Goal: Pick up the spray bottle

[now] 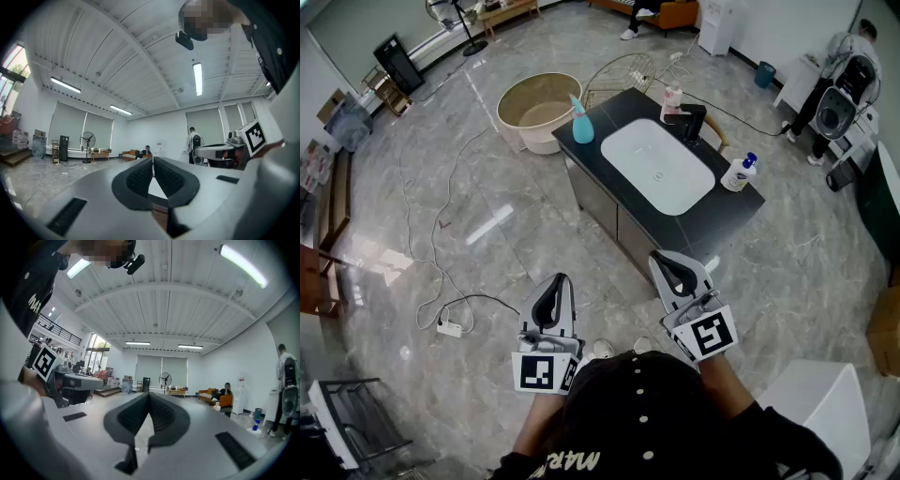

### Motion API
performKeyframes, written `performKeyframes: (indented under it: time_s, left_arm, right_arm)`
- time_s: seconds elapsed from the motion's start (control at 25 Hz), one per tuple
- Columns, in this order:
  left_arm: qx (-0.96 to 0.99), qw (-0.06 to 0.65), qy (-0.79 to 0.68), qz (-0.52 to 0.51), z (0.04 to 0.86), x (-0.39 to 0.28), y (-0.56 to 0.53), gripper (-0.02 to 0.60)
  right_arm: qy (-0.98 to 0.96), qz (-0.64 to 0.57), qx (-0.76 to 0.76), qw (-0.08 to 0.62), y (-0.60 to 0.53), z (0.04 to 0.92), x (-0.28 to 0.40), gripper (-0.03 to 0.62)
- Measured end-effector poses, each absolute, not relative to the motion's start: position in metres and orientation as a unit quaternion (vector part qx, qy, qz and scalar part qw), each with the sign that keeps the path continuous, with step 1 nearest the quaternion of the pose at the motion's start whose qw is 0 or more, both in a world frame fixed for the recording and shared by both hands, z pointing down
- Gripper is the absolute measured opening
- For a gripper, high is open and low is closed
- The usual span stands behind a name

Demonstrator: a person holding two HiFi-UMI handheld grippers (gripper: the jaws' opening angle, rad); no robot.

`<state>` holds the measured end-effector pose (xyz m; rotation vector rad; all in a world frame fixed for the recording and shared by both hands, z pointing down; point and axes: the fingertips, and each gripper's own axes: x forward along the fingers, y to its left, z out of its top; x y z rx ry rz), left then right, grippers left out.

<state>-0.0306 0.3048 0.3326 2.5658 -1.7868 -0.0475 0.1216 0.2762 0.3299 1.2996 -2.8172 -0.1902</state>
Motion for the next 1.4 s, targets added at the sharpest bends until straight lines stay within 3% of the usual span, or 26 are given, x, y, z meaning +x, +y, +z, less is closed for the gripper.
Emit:
performKeyframes:
  time_s: [0.96,1.4]
  left_arm:
    - [0.829,0.027,-0.559,-0.015,0.355,-0.076,0.307,0.020]
    - [0.820,0.031,-0.572,-0.003,0.366,-0.104,0.235,0.020]
  right_arm:
    - [-0.893,-0.058,0.445,0.022,0.273,0.343,0.082,-0.005]
    - [-0.892,-0.041,0.450,0.014,0.188,0.359,0.065,-0.003]
